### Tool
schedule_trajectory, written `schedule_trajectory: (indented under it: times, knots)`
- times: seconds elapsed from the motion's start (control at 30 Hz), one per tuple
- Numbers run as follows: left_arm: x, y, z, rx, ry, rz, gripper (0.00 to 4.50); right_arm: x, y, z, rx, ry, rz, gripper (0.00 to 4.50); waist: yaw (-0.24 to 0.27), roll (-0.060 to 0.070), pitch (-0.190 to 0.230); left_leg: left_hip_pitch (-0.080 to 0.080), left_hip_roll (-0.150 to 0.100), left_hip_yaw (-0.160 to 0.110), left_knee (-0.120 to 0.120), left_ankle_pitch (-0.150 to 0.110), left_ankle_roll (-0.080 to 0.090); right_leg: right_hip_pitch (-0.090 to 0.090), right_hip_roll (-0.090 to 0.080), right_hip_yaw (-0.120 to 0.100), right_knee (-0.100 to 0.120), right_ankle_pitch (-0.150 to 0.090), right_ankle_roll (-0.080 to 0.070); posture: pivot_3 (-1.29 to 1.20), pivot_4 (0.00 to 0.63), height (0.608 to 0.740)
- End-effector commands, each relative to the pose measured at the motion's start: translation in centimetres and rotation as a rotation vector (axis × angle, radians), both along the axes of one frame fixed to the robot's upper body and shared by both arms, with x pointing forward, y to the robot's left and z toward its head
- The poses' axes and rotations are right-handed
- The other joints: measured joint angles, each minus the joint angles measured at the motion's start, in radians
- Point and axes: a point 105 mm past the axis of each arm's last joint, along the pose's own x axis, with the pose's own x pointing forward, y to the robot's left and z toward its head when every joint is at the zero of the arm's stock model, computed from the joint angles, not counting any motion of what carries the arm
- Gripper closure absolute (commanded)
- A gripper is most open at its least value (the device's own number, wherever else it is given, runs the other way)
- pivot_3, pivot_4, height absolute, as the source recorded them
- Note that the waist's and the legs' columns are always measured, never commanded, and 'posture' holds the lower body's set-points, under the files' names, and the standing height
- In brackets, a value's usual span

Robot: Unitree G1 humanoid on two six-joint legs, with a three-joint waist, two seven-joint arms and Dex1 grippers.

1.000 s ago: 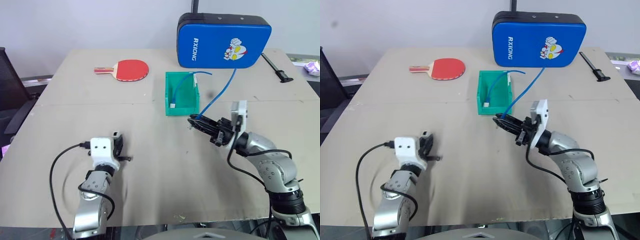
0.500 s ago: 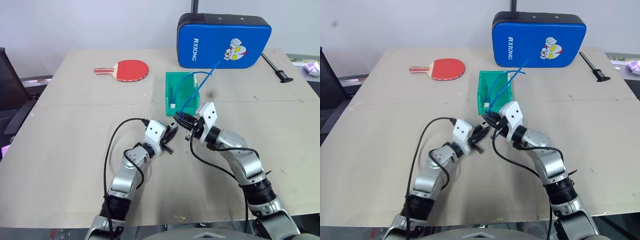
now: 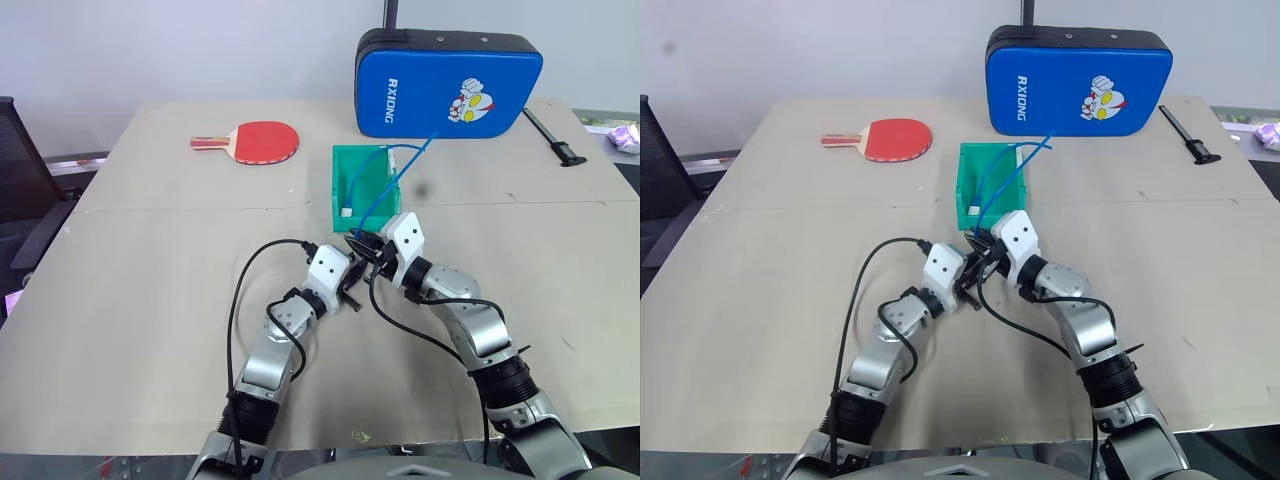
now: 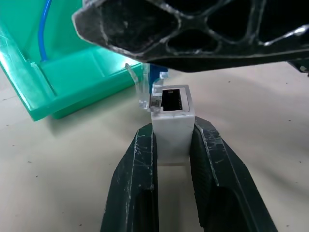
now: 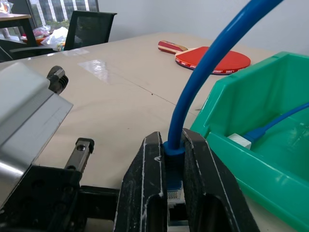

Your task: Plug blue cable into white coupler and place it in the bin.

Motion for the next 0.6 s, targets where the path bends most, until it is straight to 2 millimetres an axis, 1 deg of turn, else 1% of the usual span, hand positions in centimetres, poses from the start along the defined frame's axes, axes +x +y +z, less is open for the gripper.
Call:
schedule_trajectory:
  times: [0.03,0.13,0.3,0.47,0.6]
  knots:
    - [-1.2,-0.9,-2.8,0.04,0.102,-0.029,4.18,0.2,-0.4,0.8,0.001,-0.044,-0.017,4.5,-0.001,0.0,0.0,0.0,0.0,0.0,0.0,0.0,0.0,0.0,0.0,0.0,0.0,0.0,0.0,0.0,0.15,0.728]
    - [-1.1,-0.8,-2.8,0.036,0.103,-0.016,4.18,0.0,-0.7,0.6,-0.006,-0.046,-0.019,4.5,-0.001,0.001,-0.001,0.0,0.0,0.0,0.0,0.0,0.0,0.0,0.0,0.0,0.0,0.0,0.0,0.0,0.15,0.728]
    - [-1.3,-1.0,-3.0,0.024,0.119,-0.019,4.18,-0.3,-1.3,1.3,0.043,-0.054,-0.037,4.5,0.0,0.002,-0.002,0.0,0.0,0.0,0.0,0.0,0.0,0.0,0.0,0.0,0.0,0.0,0.0,0.0,0.15,0.728]
    - [-1.5,-1.0,-3.1,0.016,0.13,-0.012,4.18,-0.3,-2.0,0.5,0.027,-0.032,-0.072,4.5,-0.001,0.003,-0.003,0.0,0.0,0.0,0.0,0.0,0.0,0.0,0.0,0.0,0.0,0.0,0.0,0.0,0.15,0.728]
    - [-1.5,-1.0,-3.1,0.013,0.132,-0.007,4.18,-0.4,-1.7,0.1,0.016,-0.022,-0.058,4.5,-0.001,0.004,-0.004,0.0,0.0,0.0,0.0,0.0,0.0,0.0,0.0,0.0,0.0,0.0,0.0,0.0,0.15,0.728]
